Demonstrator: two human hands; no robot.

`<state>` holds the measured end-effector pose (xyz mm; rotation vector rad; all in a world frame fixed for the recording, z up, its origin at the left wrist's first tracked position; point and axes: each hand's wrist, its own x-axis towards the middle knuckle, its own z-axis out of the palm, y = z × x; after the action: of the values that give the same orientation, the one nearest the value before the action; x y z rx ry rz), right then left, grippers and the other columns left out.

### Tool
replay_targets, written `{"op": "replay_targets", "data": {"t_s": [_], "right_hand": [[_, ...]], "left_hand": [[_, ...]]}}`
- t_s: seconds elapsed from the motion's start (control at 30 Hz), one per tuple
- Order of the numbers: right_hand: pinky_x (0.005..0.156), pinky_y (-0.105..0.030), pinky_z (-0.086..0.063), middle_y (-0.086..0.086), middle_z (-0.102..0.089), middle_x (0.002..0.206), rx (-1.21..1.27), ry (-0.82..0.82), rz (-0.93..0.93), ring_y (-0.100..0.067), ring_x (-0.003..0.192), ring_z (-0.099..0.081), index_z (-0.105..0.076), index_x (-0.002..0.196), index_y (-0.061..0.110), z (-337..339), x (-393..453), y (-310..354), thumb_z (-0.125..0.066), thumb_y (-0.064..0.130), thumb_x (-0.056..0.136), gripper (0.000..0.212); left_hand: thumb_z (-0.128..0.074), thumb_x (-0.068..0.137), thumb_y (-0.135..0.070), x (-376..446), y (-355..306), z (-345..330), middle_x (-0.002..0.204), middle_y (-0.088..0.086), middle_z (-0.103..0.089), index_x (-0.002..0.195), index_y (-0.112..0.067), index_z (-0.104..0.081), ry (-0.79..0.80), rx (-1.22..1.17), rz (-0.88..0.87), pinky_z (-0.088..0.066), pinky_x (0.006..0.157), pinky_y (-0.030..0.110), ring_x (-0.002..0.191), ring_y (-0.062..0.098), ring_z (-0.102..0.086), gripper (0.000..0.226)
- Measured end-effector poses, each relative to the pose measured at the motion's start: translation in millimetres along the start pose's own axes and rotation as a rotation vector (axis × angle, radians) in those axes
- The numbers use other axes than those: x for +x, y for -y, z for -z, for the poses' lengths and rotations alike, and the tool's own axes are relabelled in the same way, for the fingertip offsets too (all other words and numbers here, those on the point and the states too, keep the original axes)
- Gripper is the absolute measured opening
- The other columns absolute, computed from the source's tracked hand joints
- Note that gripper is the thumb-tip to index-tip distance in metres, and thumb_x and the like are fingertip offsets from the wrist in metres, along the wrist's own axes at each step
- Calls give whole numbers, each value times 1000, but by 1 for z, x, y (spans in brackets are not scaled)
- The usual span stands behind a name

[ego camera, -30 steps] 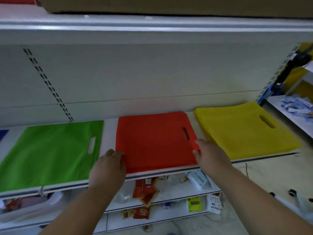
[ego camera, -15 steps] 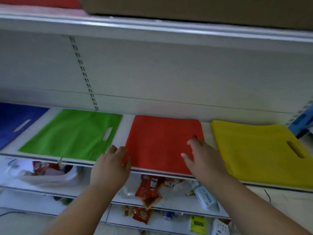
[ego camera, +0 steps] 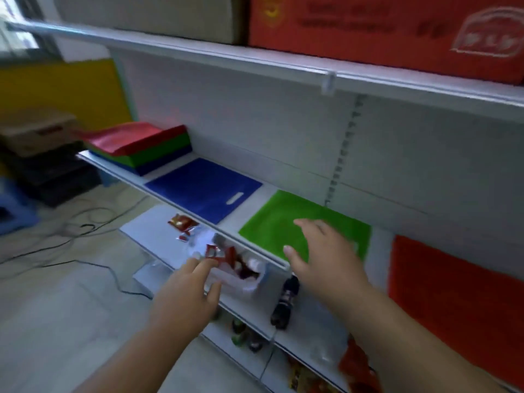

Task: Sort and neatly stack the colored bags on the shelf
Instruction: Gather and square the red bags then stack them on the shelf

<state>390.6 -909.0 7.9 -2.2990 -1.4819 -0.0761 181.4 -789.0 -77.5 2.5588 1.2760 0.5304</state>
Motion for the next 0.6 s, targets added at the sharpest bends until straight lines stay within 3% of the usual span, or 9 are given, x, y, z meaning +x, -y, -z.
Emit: {"op": "replay_targets", "data": {"t_s": [0.13,0.23,0.33,0.6], "right_hand": [[94,-39,-46,-6,-58,123,66,-32,112,-27,113,-54,-51,135,14,-33,56,108,-61,42,90,54],[93,-40,-45,-2,-57,122,90,-39,171,-23,111,-54,-48,137,19,-53,91,170,-56,45,92,53],[94,-38,-45,4,-55,126,122,-23,195,-19,114,-51,-44,139,23,-73,121,214,-54,48,93,54],[94,-31,-43,4,-52,131,171,-25,262,-16,117,-48,-45,139,21,-151,242,302,-54,47,94,52]], "left_hand": [[-56,91,-43,6,109,61,114,-13,-59,126,-35,-57,-68,72,78,-44,67,26,99,13,-61,35],[-48,91,-47,15,171,93,112,-14,-60,122,-35,-58,-93,113,148,-49,69,30,99,14,-62,35],[-44,86,-49,32,218,109,103,-13,-60,117,-34,-60,-114,109,181,-52,68,34,93,18,-63,39],[-54,93,-42,130,321,125,112,-16,-58,124,-36,-56,-173,92,254,-45,71,30,104,13,-56,32]]}}
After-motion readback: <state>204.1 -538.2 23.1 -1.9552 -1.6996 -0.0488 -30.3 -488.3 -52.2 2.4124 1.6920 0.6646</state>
